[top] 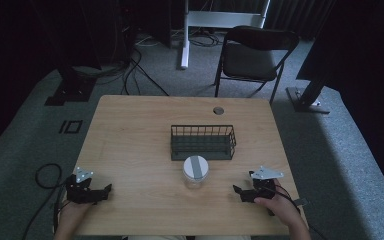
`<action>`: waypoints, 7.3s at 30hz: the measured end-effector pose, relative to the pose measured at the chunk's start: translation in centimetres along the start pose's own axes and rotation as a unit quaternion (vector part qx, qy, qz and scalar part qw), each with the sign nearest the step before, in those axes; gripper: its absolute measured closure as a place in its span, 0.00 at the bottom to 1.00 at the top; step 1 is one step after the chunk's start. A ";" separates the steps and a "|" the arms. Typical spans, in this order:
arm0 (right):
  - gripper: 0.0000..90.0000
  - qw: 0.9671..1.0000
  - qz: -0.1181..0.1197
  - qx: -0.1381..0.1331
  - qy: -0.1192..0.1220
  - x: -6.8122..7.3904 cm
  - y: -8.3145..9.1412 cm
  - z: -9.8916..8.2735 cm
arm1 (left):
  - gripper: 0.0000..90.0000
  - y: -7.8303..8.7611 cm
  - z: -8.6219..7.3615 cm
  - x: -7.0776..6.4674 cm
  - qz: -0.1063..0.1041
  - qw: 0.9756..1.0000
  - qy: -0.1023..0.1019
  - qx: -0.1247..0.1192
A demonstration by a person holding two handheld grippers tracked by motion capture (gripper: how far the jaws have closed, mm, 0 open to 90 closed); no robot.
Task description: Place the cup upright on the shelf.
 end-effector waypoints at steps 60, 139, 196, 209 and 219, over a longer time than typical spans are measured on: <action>0.12 0.991 0.100 -0.071 0.043 10.7 -2.9 5.7 | 0.00 0.0 0.0 0.0 0.000 1.000 0.001 -0.001; 0.19 0.993 0.012 -0.094 -0.065 14.9 -4.2 8.3 | 0.00 0.0 0.0 0.0 0.000 1.000 0.001 -0.001; 0.20 0.981 -0.093 -0.140 -0.097 5.5 -3.9 21.1 | 0.00 0.0 0.0 0.0 0.000 1.000 0.002 -0.001; 0.20 0.982 -0.127 -0.098 -0.098 4.5 -6.5 20.2 | 0.00 0.0 0.0 0.0 0.000 1.000 0.002 -0.001; 0.20 0.983 -0.126 -0.078 -0.110 4.5 -8.0 19.5 | 0.00 0.0 0.0 0.0 0.000 1.000 0.002 -0.001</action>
Point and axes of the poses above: each handheld gripper's, and its own axes: y roughly backward along the jaws, z roughly out of its top, x roughly to its left, the point moved 7 cm from there along -y, roughly forward along the jaws, and after that the axes turned 14 degrees about -z, right-handed, at the moved point
